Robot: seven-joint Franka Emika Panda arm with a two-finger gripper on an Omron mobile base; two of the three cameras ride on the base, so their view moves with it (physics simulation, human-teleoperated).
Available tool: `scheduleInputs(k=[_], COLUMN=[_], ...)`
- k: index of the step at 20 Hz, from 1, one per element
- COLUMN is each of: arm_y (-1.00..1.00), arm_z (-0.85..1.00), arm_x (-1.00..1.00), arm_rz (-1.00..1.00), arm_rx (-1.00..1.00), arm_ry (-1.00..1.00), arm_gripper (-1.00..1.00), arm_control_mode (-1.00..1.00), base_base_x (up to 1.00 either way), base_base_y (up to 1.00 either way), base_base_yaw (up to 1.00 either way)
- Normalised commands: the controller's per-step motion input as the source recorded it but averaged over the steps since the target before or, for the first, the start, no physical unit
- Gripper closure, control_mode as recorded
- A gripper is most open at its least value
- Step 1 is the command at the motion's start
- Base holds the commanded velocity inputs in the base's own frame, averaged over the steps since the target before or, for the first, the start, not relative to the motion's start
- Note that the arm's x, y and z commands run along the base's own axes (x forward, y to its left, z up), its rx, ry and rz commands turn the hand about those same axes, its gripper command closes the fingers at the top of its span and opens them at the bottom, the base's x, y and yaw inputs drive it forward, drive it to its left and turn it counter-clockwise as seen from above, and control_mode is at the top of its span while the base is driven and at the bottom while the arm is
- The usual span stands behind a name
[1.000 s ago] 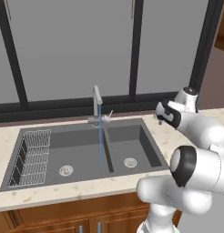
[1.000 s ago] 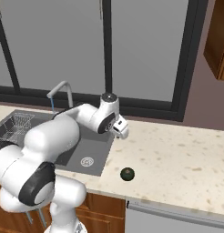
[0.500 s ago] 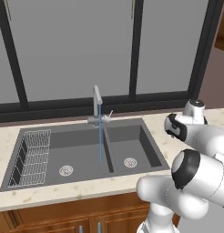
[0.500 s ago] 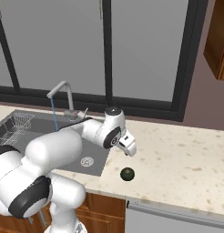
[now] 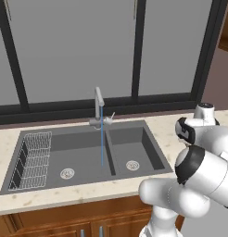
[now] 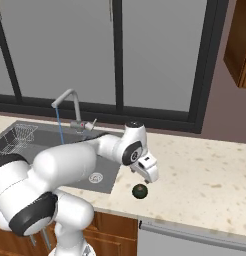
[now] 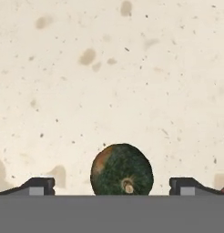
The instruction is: Turn on the sink faucet. Then move the squash from the counter to the sink. Turn off the sink. Move the vegetable from the sink to the pot next to the stove. Finally move the pot to the front right burner.
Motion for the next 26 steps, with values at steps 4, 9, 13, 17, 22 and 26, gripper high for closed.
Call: scheduleInputs(k=[4, 9, 13, 17, 22, 26], arm_y=[-0.27, -0.06, 0.02, 0.0, 0.05, 0.12], arm_z=[0.0, 0.0, -0.01, 0.0, -0.06, -0.16], arm_x=[-0.52, -0.39, -0.04, 0.0, 0.06, 0.02], arm_rz=[-0.08, -0.04, 0.0, 0.0, 0.0, 0.0], arm_rx=[0.0, 0.0, 0.0, 0.0, 0.0, 0.02], arm_ry=[0.16, 0.13, 0.08, 0.05, 0.04, 0.0], arm_gripper=[-1.0, -1.0, -1.0, -1.0, -1.0, -1.0], arm_control_mode=[-1.0, -1.0, -1.0, -1.0, -1.0, -1.0], base_base_x=[0.0, 0.0, 0.0, 0.0, 0.0, 0.0], base_base_y=[0.0, 0.0, 0.0, 0.0, 0.0, 0.0], base_base_yaw=[0.0, 0.0, 0.0, 0.0, 0.0, 0.0])
